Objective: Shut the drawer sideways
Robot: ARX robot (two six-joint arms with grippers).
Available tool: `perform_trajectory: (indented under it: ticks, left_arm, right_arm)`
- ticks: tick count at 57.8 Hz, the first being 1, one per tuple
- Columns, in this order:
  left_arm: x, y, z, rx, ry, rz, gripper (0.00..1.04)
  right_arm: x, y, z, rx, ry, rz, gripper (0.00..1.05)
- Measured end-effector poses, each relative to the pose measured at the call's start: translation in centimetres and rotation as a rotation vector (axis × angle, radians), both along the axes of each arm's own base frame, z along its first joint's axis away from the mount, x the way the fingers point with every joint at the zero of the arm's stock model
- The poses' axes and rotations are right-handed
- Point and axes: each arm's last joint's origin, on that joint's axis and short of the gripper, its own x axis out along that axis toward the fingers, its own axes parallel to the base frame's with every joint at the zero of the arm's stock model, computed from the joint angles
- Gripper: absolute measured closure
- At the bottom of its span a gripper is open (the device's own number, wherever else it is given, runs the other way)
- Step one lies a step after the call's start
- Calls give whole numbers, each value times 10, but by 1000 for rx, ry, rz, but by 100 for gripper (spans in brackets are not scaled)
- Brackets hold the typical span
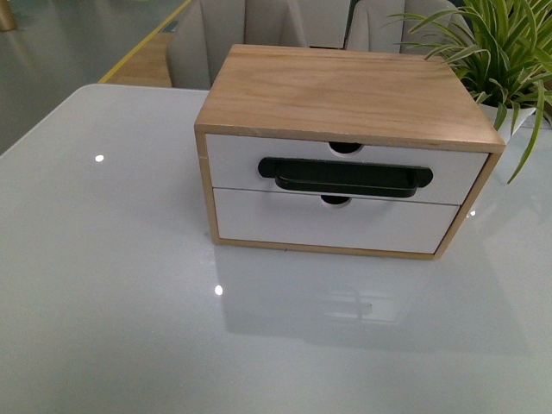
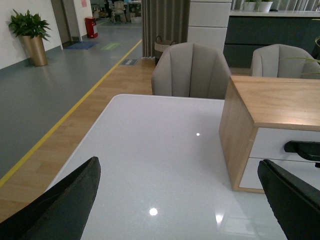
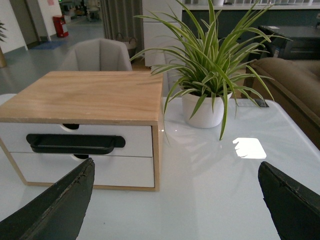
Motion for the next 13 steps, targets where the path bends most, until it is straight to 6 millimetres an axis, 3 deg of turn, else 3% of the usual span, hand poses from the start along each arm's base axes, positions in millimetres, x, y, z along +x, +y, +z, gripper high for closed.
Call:
perform_trajectory:
  ticks: [13]
  left_arm:
    - [0, 0, 0, 0, 0, 0, 9]
  right_arm:
    - [0, 0, 0, 0, 0, 0, 9]
